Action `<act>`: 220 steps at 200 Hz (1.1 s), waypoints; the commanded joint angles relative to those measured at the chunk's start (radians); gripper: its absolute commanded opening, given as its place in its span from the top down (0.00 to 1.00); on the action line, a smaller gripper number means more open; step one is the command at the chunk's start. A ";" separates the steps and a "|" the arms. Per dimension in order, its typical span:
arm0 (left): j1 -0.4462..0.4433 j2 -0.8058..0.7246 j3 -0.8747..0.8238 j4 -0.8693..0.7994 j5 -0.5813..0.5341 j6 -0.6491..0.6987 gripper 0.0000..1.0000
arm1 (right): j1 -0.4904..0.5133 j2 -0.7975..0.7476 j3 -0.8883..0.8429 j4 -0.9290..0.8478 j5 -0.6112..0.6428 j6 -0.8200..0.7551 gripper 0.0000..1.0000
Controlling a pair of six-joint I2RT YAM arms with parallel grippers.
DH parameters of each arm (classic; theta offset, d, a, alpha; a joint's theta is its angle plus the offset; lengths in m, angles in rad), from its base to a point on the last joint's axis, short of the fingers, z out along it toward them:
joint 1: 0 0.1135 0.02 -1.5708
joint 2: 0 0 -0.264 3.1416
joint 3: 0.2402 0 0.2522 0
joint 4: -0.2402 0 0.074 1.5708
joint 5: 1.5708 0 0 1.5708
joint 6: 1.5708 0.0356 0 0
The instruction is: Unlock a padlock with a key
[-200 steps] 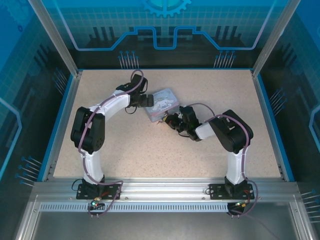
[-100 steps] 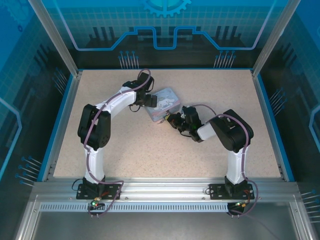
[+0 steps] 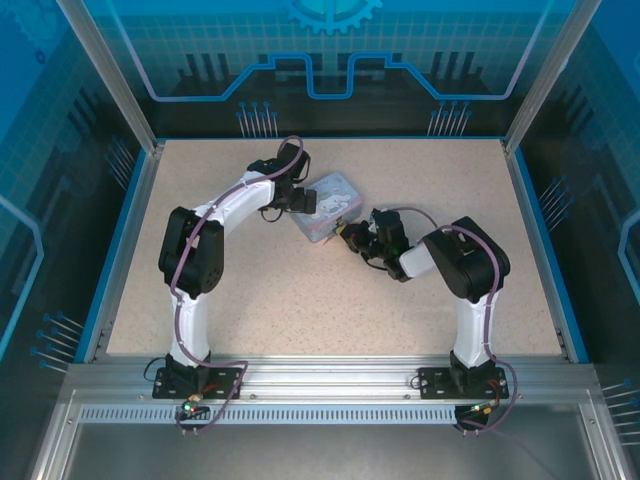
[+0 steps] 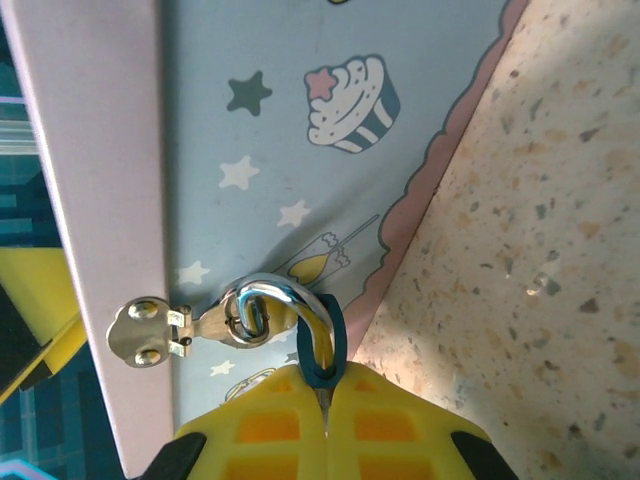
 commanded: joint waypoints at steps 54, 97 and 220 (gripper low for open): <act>-0.002 0.062 0.013 -0.102 -0.003 0.028 0.01 | -0.033 0.116 0.000 0.274 -0.005 0.192 1.00; -0.001 0.066 0.017 -0.109 -0.003 0.027 0.01 | -0.045 0.014 0.008 0.065 0.009 0.077 1.00; -0.002 0.086 0.038 -0.134 0.014 0.019 0.01 | -0.040 0.008 0.068 -0.102 0.097 0.022 1.00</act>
